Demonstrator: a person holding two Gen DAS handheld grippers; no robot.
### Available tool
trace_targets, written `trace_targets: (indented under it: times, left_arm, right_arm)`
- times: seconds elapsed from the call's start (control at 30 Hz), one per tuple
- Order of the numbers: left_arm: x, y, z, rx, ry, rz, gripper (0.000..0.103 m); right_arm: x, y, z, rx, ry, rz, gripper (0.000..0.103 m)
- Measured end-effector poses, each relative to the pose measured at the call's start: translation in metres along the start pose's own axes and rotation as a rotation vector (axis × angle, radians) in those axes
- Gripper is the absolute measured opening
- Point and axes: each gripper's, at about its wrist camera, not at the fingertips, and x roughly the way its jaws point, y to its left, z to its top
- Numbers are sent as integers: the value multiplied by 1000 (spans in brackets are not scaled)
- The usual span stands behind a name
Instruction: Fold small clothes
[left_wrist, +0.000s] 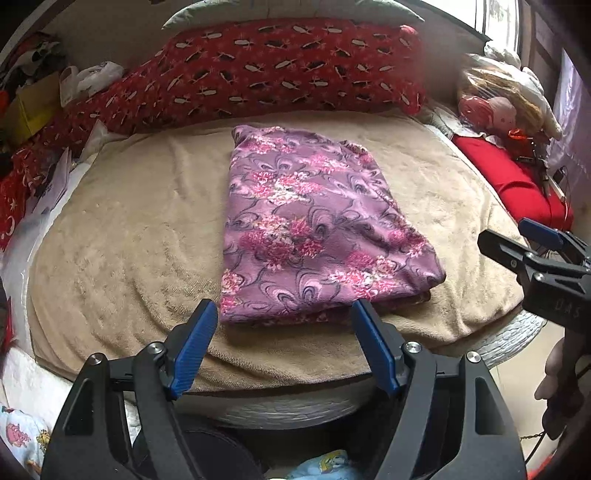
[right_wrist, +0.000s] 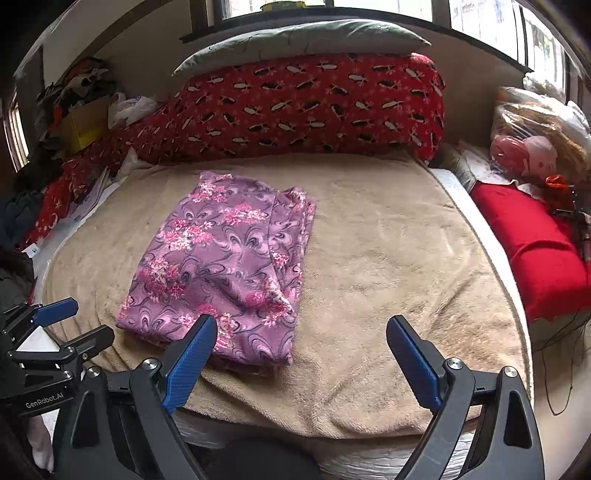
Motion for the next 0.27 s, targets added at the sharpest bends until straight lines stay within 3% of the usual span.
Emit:
trace_targets:
  times: [0.27]
  left_arm:
    - [-7, -12, -2, 24, -35, 13, 75]
  right_arm:
    - [-9, -6, -2, -2, -29, 14, 99]
